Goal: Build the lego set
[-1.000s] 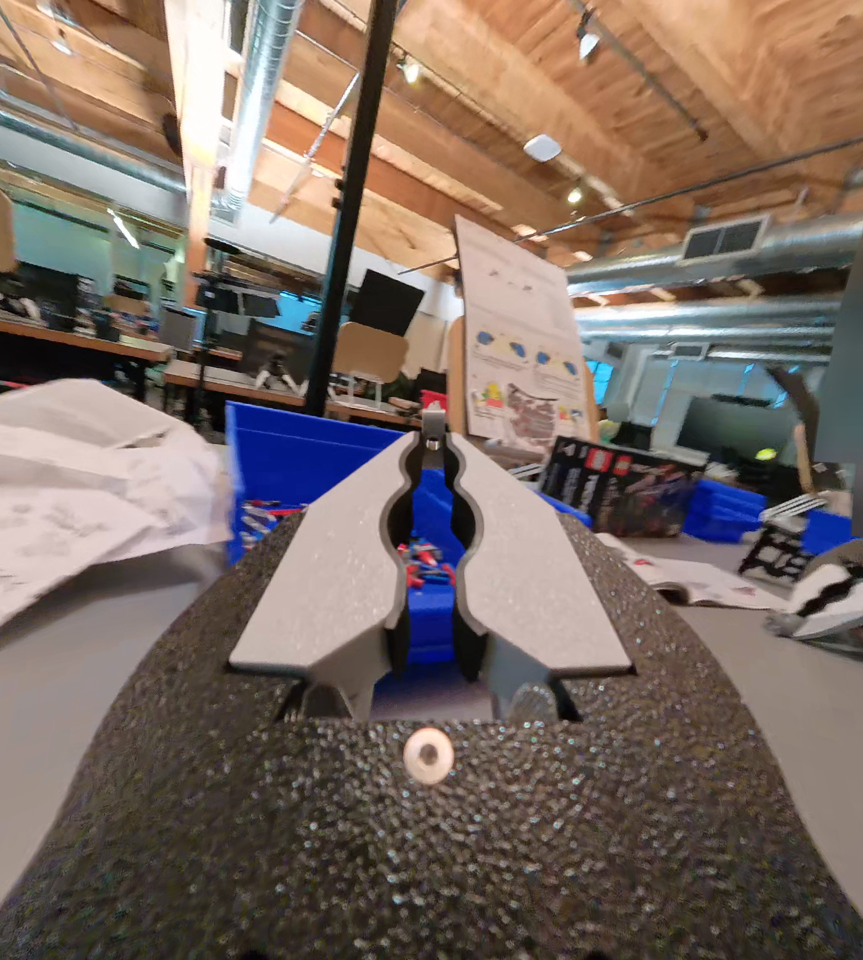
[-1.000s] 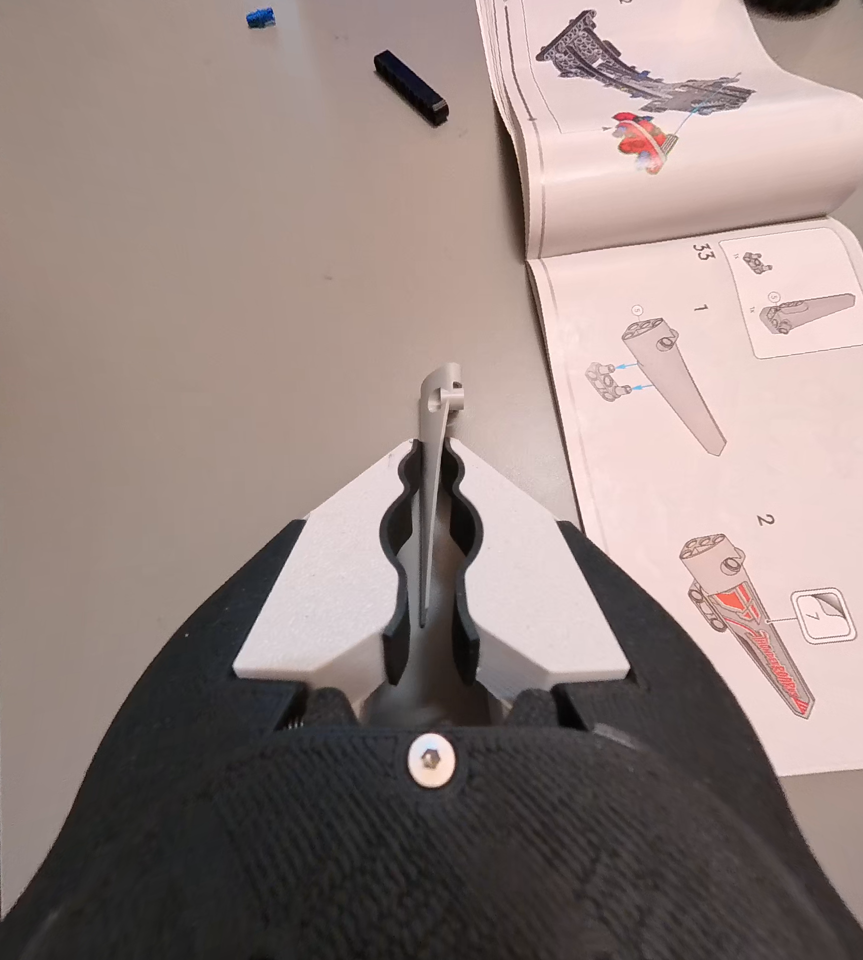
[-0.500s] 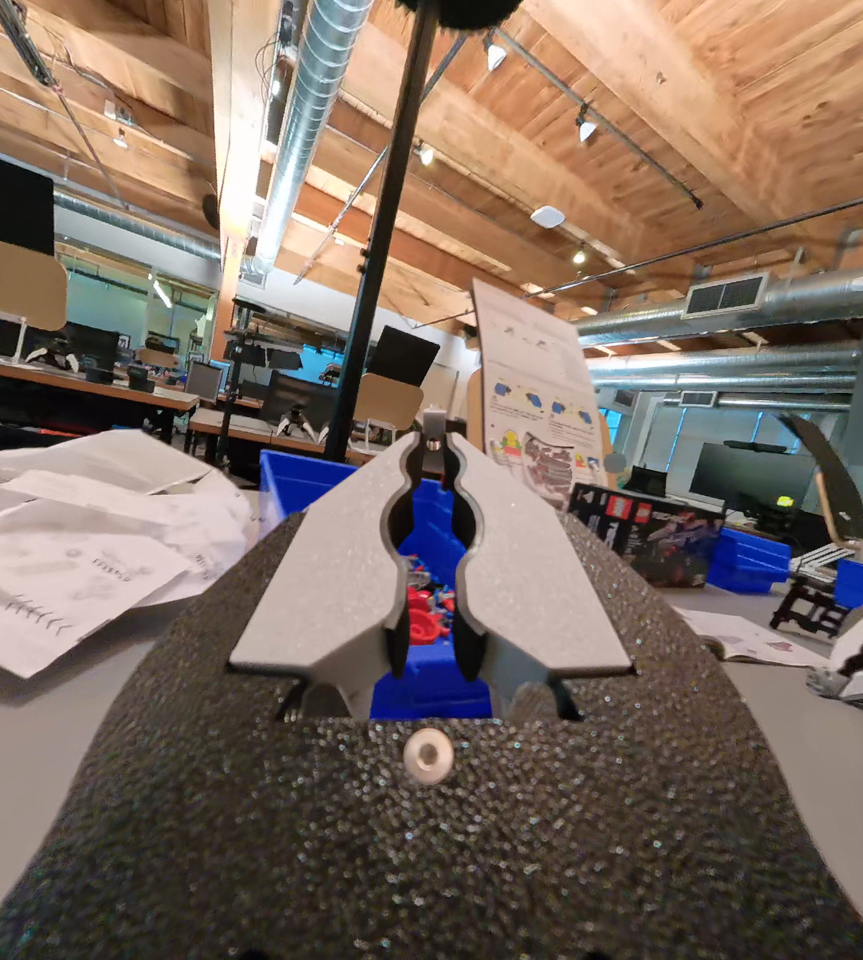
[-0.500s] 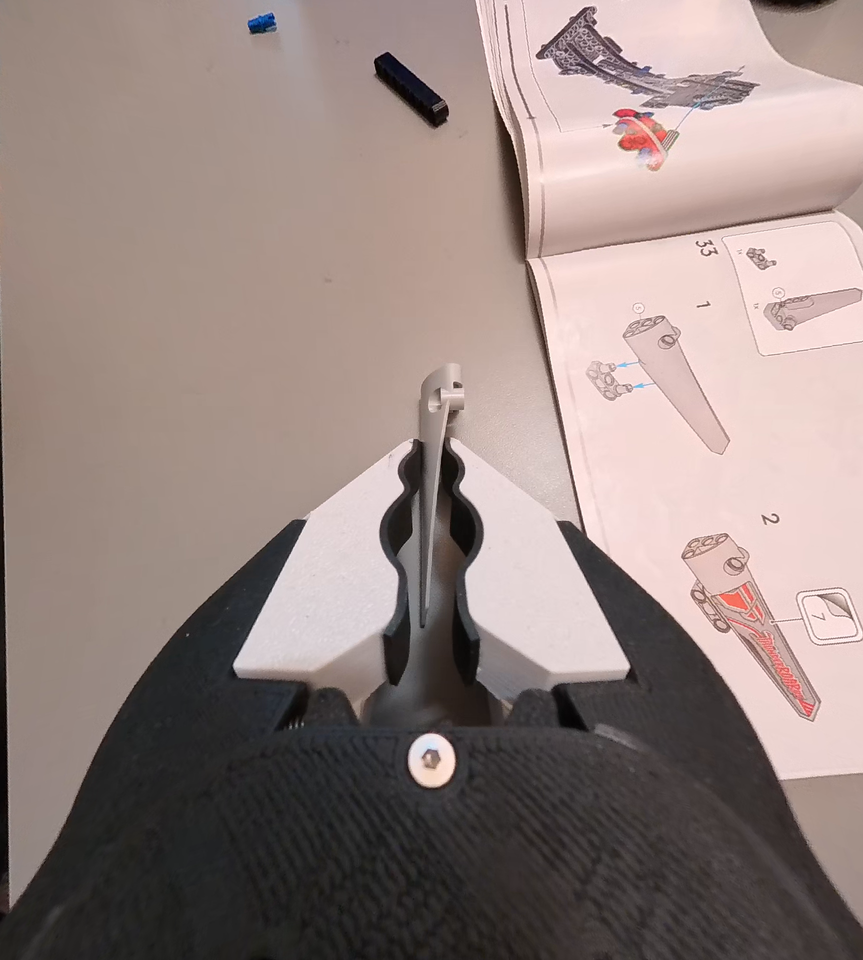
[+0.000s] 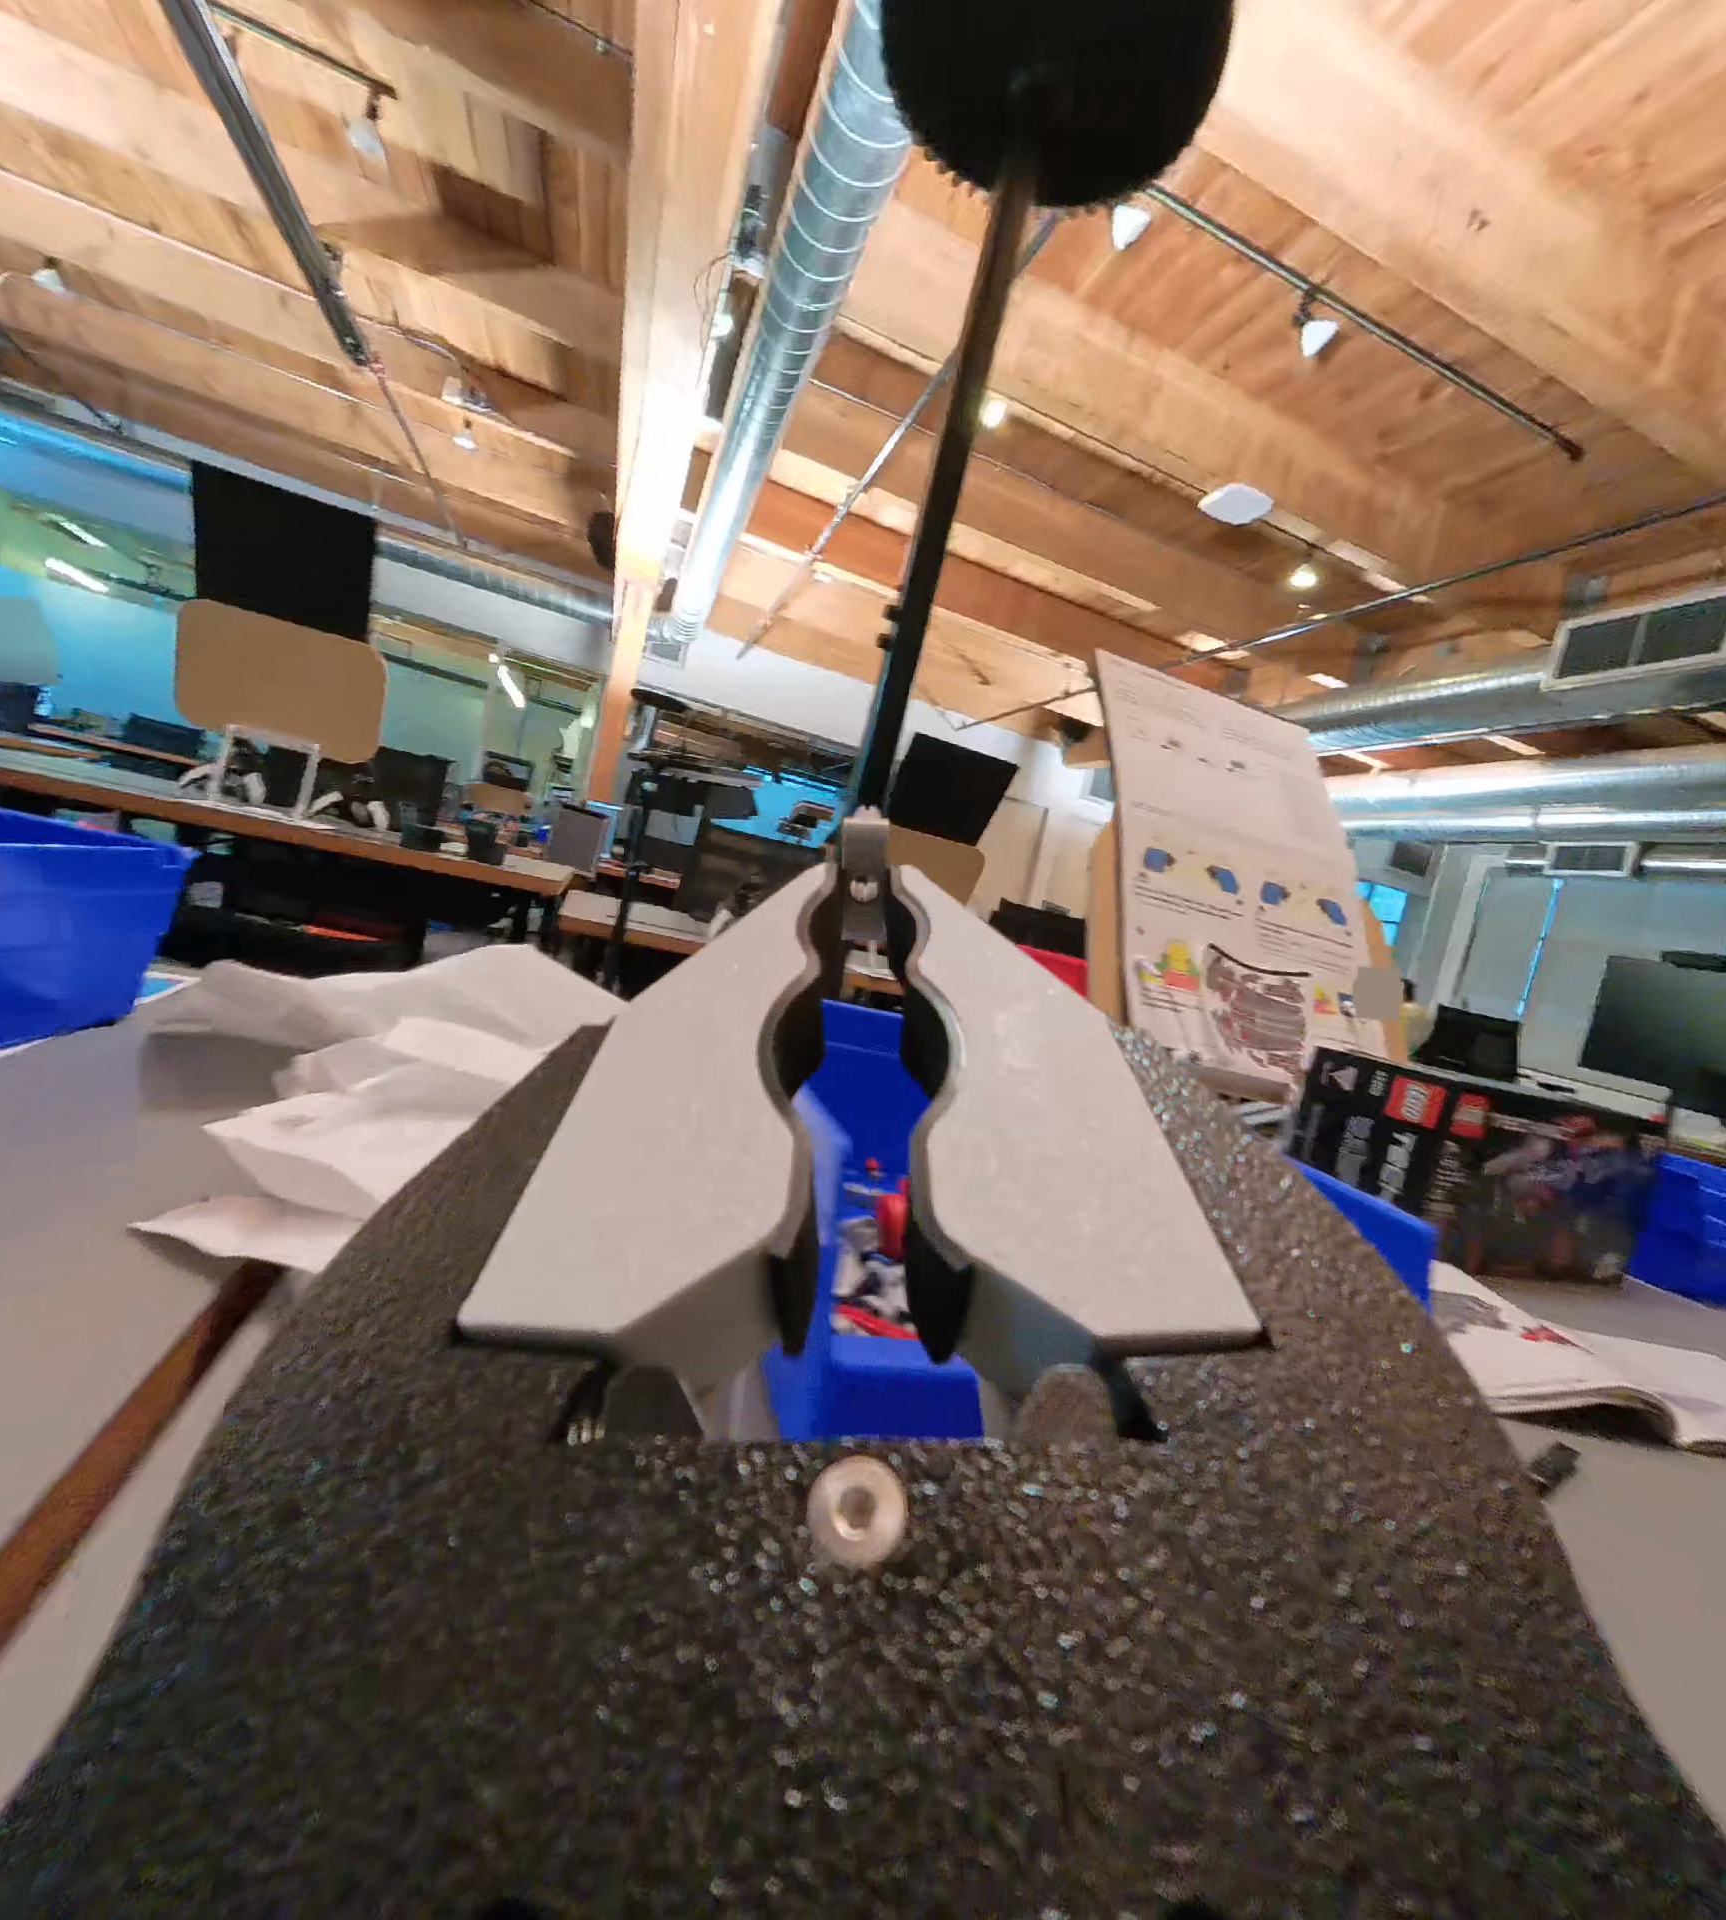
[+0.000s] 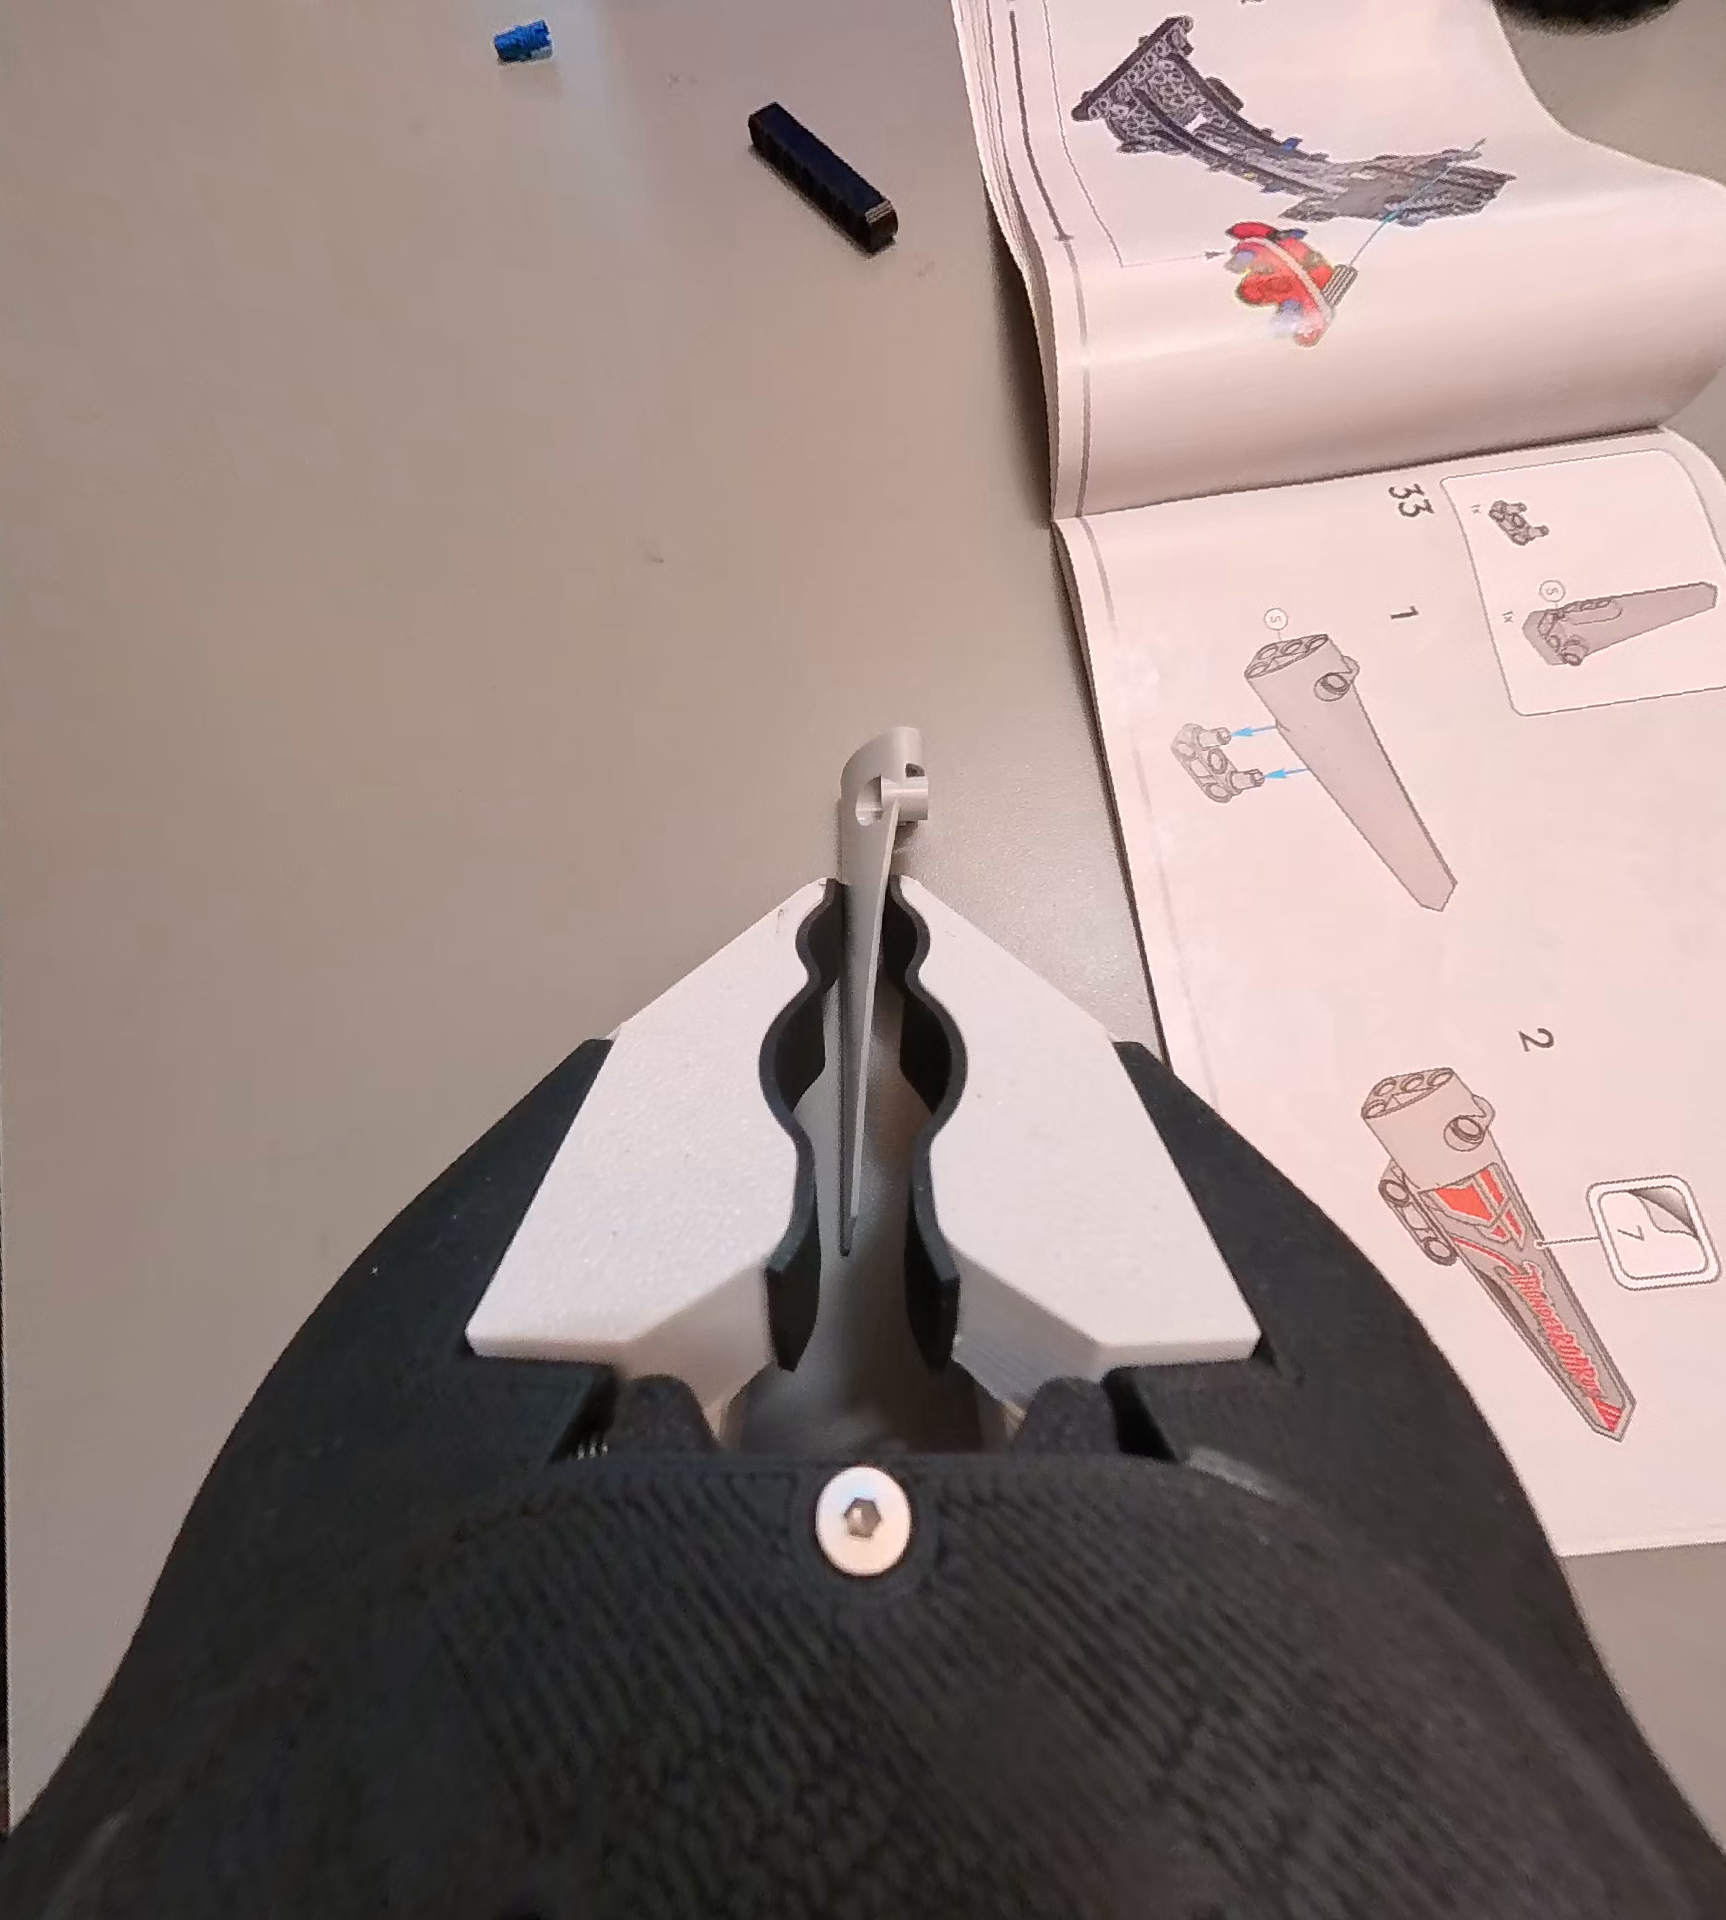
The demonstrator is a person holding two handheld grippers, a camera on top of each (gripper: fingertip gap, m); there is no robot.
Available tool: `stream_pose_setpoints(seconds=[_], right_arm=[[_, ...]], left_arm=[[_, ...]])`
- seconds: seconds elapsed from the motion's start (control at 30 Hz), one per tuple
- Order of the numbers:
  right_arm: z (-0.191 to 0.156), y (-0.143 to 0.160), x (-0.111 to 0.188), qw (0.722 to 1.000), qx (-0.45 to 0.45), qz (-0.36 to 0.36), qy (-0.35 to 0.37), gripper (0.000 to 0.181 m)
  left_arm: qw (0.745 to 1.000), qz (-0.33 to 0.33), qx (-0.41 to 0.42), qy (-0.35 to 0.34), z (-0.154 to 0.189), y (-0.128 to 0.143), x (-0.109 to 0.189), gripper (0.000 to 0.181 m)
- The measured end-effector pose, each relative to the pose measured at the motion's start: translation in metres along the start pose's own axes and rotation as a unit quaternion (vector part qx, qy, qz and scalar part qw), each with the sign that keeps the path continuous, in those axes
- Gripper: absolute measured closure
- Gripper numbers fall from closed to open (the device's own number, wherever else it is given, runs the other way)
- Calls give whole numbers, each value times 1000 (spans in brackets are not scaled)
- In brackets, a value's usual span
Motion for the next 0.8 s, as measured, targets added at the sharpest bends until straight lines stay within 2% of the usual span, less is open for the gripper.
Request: stream_pose_setpoints(seconds=[0.1, 0.23, 0.4, 0.5, 0.57, 0.67, 0.8], right_arm=[[0, 0, 0, 1000, -3, 1, -3, 176], [0, 0, 0, 1000, -2, 1, -2, 176], [0, 0, 0, 1000, 1, 0, 1, 176], [0, 0, 0, 1000, 0, 0, 0, 176], [0, 0, 0, 1000, 0, 0, 0, 176], [0, 0, 0, 1000, -1, 0, -1, 176], [1, 0, 0, 1000, -12, 3, -12, 176]], left_arm=[[999, -11, 14, 32, 22, 15, 0, 177], [999, -44, 27, 16, 4, 35, -17, 177], [999, -51, 18, 2, -27, 30, -33, 176], [999, -11, 29, 4, -29, 9, -23, 177], [1000, 3, 22, 8, -16, -1, -9, 177], [1000, -7, -3, 24, 27, -1, 15, 177], [992, -86, -48, 78, 114, 31, 33, 177]])
Point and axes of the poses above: each gripper's, where its closed fingertips meet, x back along the fingers, y out of its underside, z = x × y across the jaws, the point moved 4 cm from there along x, back along the fingers, and after that the axes turned 14 degrees about -y, right-handed, at the moved point
